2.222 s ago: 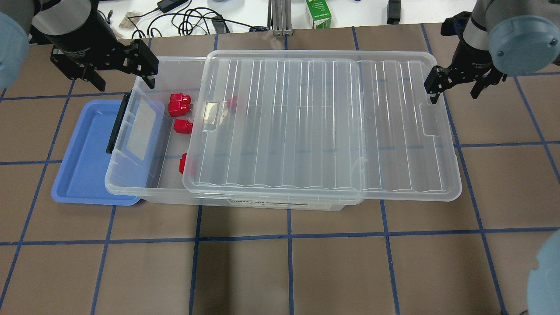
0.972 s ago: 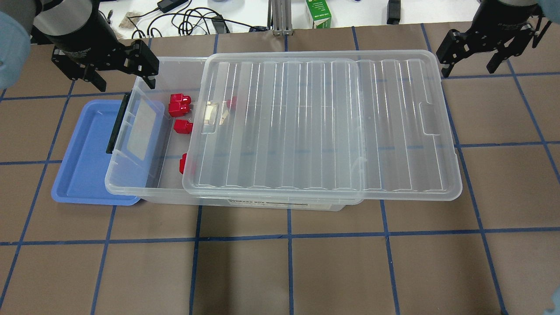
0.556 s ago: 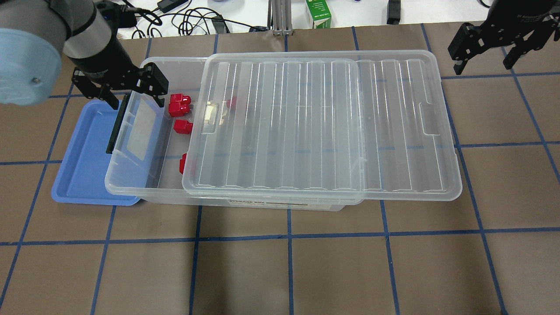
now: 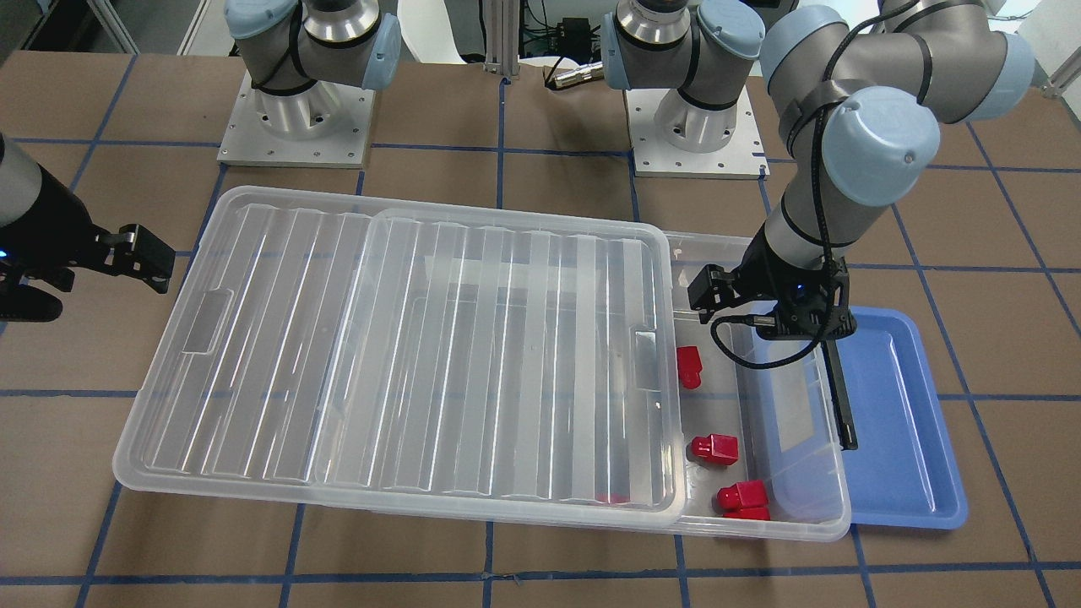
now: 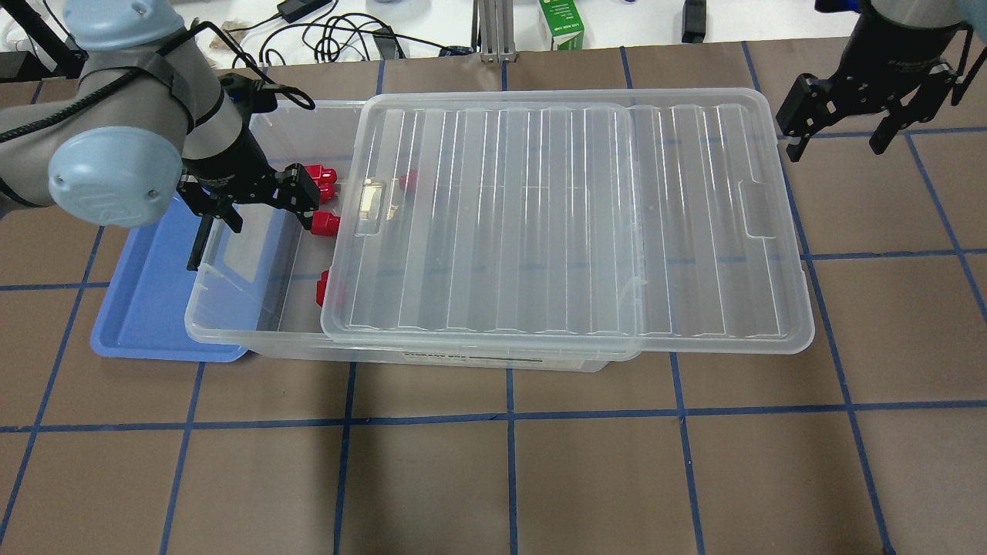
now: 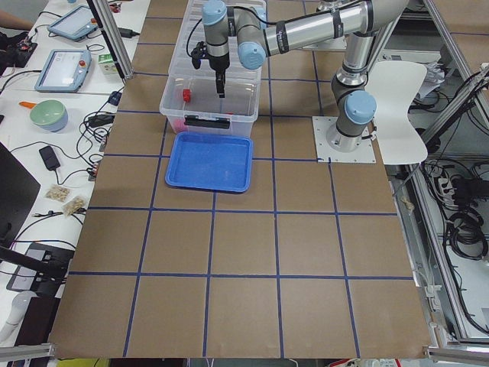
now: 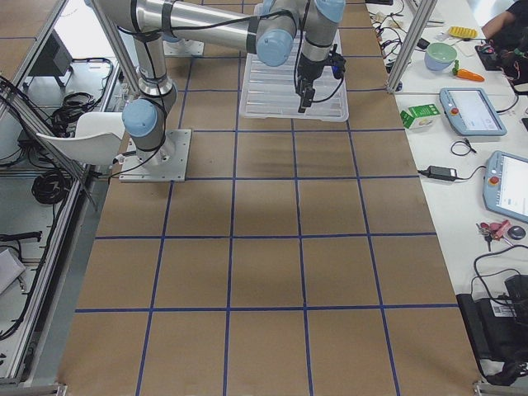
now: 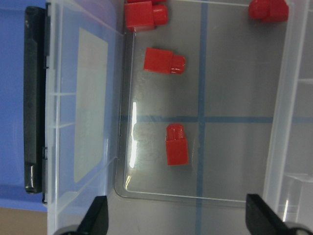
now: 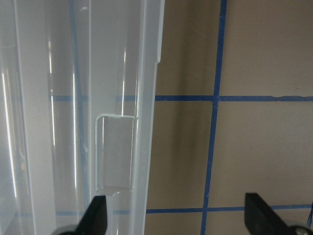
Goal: Place red block in blue tray from box
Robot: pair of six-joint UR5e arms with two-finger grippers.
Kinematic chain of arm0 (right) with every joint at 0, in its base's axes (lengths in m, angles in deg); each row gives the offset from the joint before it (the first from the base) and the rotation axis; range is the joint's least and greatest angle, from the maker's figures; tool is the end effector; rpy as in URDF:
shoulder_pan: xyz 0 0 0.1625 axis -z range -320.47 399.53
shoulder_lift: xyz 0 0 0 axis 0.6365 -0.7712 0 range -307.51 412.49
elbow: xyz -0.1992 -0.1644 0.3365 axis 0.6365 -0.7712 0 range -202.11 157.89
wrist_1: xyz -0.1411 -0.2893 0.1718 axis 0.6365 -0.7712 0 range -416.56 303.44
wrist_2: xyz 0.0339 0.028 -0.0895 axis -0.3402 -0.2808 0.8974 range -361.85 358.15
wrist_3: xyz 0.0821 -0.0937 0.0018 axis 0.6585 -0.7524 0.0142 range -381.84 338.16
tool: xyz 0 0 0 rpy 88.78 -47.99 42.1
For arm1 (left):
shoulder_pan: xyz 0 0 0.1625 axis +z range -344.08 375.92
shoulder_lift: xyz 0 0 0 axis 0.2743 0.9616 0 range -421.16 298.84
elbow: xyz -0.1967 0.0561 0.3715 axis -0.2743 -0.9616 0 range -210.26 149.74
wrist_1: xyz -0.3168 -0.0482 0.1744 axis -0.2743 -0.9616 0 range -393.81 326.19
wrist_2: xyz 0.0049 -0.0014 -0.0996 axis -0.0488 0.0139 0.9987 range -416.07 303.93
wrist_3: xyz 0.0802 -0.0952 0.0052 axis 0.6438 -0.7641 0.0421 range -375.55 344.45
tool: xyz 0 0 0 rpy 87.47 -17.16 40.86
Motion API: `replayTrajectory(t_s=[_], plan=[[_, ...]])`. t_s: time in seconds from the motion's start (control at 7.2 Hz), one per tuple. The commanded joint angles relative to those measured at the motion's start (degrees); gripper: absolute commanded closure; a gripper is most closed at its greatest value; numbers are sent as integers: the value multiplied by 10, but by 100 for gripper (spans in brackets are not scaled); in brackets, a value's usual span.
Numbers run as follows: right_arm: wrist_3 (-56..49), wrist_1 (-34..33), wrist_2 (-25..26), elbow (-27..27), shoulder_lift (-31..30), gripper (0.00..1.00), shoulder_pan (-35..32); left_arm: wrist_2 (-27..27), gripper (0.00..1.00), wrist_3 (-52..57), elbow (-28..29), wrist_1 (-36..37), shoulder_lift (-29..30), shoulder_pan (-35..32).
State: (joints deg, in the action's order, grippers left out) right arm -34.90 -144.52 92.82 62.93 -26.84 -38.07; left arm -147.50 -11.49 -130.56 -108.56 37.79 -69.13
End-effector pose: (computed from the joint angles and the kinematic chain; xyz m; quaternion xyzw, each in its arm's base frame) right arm 0.0132 -0.5133 0.4092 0.0086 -0.9969 -0.0748 0.0248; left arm -0.0885 -0.4869 0.3383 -0.0073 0.9993 0.0358 0.0097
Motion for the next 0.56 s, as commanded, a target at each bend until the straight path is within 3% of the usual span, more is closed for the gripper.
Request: replayTrajectory(t_s=[0.0, 0.42], plan=[[2, -38, -3, 23, 26, 0, 3, 0, 0, -5, -13, 2, 22, 1], [1, -41, -4, 23, 51, 0, 3, 2, 0, -5, -14, 17, 43, 8]])
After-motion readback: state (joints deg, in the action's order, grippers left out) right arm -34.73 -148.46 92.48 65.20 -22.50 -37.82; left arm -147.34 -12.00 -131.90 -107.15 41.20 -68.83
